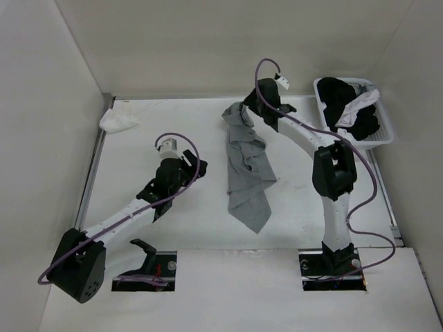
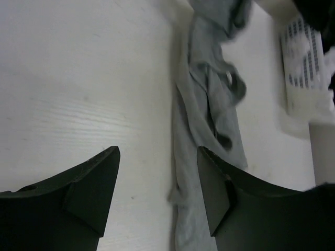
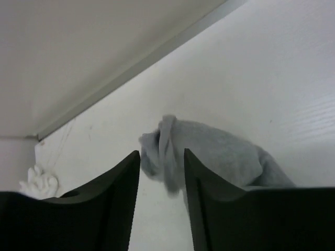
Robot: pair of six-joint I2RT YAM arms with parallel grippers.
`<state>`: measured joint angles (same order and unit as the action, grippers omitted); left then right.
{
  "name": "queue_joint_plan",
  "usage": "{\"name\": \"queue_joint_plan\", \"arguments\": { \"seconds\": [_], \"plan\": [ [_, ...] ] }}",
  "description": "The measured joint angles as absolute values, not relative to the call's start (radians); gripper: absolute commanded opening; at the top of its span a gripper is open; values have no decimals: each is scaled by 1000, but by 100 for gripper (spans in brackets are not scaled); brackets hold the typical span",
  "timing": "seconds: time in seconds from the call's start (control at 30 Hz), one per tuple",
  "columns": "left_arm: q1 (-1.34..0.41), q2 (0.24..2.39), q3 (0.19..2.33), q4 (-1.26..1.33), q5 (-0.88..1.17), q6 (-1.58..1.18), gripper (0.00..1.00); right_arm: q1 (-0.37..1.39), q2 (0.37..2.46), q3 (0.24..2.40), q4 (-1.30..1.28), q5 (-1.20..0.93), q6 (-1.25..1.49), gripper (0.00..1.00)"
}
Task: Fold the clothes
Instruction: Move the tank top to the center of the board
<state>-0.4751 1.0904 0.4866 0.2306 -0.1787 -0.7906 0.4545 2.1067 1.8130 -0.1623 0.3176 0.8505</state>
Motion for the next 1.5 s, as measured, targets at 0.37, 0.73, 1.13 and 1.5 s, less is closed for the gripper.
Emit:
{"name": "queue_joint_plan", "arguments": {
  "seconds": [0.37,0.73,1.13,1.5],
  "plan": [
    [-955,1317,442,187,-233,-661,61,404,1587,1224,44,299,783,13],
    [-1062,1518,576,236,-281,-583,32,410,1419,713,131,231,831,58],
    [-1047,1459,561,190,-332,-575,9,381,1732,833,210,99,838,52],
    [-948,1150,525,80,-333,-564,6,382,1778,919,274,52,838,0]
  ]
}}
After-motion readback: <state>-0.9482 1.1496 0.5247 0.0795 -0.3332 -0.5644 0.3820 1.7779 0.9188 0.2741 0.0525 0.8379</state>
